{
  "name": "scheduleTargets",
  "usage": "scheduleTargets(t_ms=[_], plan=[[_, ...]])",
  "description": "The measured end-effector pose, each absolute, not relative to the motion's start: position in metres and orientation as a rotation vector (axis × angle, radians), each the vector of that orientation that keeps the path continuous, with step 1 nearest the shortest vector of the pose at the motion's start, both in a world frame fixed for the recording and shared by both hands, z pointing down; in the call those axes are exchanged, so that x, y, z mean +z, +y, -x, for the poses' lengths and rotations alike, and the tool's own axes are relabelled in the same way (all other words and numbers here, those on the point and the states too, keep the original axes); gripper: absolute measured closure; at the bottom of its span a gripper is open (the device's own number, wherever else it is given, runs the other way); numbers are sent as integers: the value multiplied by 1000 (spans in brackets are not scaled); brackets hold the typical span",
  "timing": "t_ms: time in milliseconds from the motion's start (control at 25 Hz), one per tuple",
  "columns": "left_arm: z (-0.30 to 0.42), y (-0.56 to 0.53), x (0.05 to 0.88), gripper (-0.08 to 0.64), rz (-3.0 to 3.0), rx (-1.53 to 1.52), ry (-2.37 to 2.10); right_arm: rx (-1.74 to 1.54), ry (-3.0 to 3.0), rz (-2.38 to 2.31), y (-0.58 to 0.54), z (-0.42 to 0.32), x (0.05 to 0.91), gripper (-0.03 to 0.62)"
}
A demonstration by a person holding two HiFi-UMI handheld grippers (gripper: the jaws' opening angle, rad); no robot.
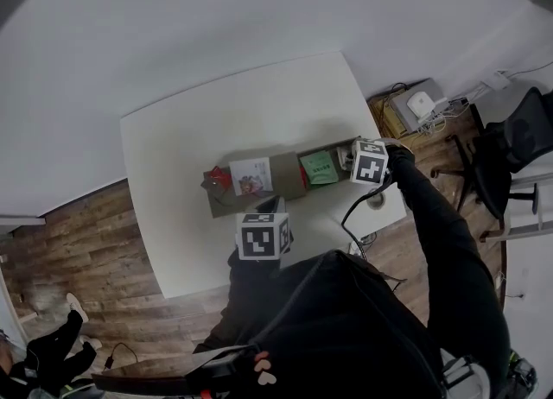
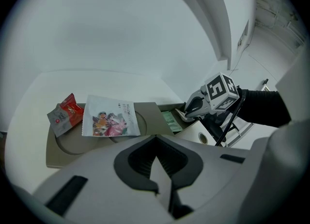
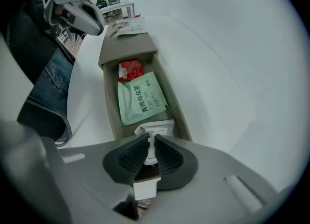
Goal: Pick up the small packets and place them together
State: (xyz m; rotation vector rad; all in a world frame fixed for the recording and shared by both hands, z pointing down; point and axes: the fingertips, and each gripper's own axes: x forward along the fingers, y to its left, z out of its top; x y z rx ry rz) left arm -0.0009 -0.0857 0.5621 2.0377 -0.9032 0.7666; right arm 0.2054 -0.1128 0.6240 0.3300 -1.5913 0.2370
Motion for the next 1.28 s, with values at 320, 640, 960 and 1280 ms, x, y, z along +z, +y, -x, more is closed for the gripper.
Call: scheduleTargets(t_ms=[320,640,960,1280], plan=[[11,-85,558,561,-2036,757,-926,208,-1634,-386,-113,-200,601,552],[18,-81,555,561,-2043,742,-937,105,-1700,-432,-120,-174,566,552],[29,-75,552,561,-2031,721,-963,-13,-1773,-428,-129,-129,543,552],[46,-70,550,560,-2007,698,-1013,-82,-1852,-382,-132,-76,537,552]])
